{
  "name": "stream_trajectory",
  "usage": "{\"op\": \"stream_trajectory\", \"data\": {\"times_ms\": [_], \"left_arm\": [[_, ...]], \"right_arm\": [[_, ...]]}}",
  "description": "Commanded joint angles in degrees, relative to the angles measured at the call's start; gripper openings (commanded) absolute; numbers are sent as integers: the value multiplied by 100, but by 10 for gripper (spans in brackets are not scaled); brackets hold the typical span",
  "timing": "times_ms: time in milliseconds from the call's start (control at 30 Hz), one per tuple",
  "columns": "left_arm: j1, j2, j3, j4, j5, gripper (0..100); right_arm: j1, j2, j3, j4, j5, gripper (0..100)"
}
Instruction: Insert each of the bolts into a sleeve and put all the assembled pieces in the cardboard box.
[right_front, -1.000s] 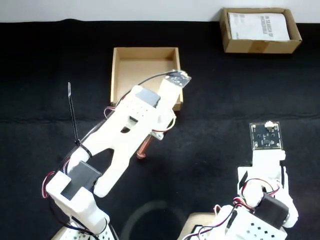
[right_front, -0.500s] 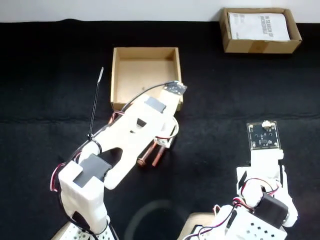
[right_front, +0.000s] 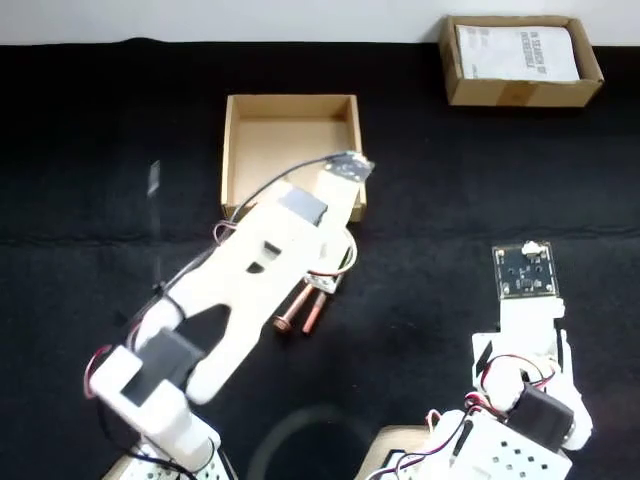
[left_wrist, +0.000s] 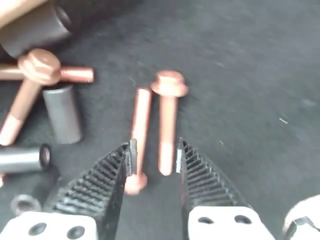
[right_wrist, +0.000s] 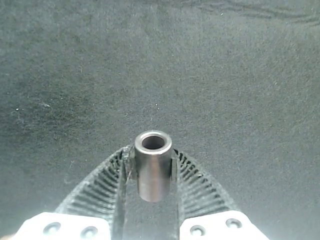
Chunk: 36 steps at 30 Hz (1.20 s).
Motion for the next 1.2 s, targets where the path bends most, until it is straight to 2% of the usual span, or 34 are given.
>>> {"op": "stream_trajectory", "data": {"times_ms": [0,167,467,567,967,1033,1133,1167], "left_arm": [[356,-620,-66,308,35,136],[470,-488,13,273,18,136],[189,629,154,-853,-9,137],[136,866,163,-1046,-352,137],[-215,1437,154,-1521,-501,133],[-242,1552,163,-1653,-492,112],[-224,1622,163,-1793,-510,9],[-215,1622,163,-1820,-510,7]], "right_arm": [[-40,-13,4,-101,53,8],[-40,-13,4,-110,53,8],[-40,-13,4,-110,53,8],[-40,-13,4,-110,53,8],[-40,-31,-4,-110,35,8],[-40,-31,-4,-110,35,8],[-40,-31,4,-136,35,8],[-40,-31,13,-207,26,8]]}}
